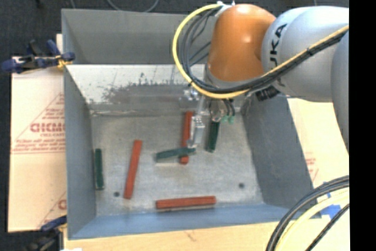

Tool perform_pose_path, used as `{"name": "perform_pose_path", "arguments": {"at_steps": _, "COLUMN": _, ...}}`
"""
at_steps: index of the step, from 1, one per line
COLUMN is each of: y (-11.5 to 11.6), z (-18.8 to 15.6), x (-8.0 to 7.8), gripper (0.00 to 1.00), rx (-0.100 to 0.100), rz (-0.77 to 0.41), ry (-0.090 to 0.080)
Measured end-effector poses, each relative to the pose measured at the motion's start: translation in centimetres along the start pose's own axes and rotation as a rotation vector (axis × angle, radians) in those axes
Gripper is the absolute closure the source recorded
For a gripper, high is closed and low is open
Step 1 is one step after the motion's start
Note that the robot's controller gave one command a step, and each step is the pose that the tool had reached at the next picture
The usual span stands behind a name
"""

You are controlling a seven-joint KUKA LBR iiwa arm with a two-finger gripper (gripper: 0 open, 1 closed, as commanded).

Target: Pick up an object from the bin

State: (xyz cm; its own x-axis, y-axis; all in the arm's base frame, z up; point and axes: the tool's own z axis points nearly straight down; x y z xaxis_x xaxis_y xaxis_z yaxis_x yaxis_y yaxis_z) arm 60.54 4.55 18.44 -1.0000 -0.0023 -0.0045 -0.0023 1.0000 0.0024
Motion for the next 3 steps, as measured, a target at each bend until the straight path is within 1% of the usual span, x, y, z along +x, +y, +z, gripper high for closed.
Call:
{"name": "perform_pose_path", "arguments": {"at_steps": 1, "y": 3.1, "z": 11.7, "x": -2.9, "gripper": 0.0, "rx": 0.002, "rz": 0.311, "ry": 0.006}}
{"name": "perform_pose_path", "arguments": {"at_steps": 2, "y": 1.2, "z": 10.6, "x": 3.2, "gripper": 0.0, "rx": 0.005, "rz": 0.283, "ry": 0.005}}
{"name": "perform_pose_path", "arguments": {"at_steps": 3, "y": -4.2, "z": 10.4, "x": 0.4, "gripper": 0.0, "rx": 0.005, "rz": 0.126, "ry": -0.002}}
